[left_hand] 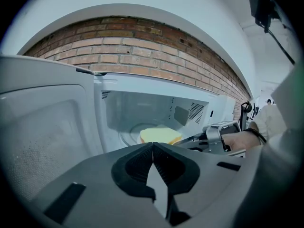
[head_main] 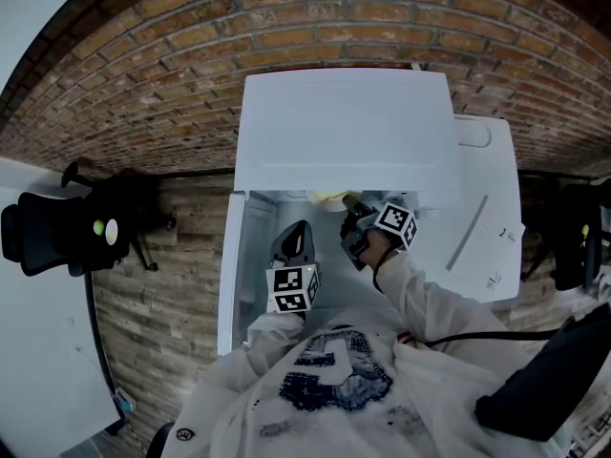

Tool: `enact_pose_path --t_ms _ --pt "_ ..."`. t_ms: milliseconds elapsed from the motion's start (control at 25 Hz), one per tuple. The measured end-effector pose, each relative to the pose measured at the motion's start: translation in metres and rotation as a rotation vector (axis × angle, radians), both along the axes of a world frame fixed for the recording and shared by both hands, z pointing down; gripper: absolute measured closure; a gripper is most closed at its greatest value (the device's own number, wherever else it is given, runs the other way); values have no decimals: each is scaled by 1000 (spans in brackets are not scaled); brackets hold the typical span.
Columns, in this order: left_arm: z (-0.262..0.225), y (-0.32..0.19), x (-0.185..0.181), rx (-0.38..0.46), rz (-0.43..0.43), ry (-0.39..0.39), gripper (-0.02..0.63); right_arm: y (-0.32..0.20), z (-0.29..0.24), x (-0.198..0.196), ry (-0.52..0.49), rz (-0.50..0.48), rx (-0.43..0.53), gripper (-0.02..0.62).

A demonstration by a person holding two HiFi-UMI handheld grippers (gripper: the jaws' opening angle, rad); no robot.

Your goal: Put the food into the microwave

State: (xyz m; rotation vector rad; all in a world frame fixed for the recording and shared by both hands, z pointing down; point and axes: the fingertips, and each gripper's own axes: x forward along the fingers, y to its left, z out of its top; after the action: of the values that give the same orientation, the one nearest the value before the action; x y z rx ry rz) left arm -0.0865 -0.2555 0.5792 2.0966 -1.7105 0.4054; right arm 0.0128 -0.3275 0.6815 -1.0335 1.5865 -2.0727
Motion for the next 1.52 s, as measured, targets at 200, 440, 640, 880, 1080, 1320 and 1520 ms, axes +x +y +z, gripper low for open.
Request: enact_pose_path --t_ms 200,440,640,880,1080,1320,1520 --pt "1 3 2 -9 5 -1 595 -1 -1 0 -32 9 7 567" --pt "1 7 6 -10 14 2 595 0 -4 0 -51 8 18 507" --pt "1 10 13 -11 23 11 595 11 -5 0 -63 -21 11 500" --pt "0 13 19 -11 31 19 595 27 -7 5 -63 -35 7 500" --pt "1 15 21 -10 29 21 595 35 -6 6 -62 -44 6 500" --pt "4 18 22 -14 24 23 595 37 -7 6 -60 -51 11 503" --pt "4 19 21 -12 23 21 595 39 -6 4 -62 -51 10 552"
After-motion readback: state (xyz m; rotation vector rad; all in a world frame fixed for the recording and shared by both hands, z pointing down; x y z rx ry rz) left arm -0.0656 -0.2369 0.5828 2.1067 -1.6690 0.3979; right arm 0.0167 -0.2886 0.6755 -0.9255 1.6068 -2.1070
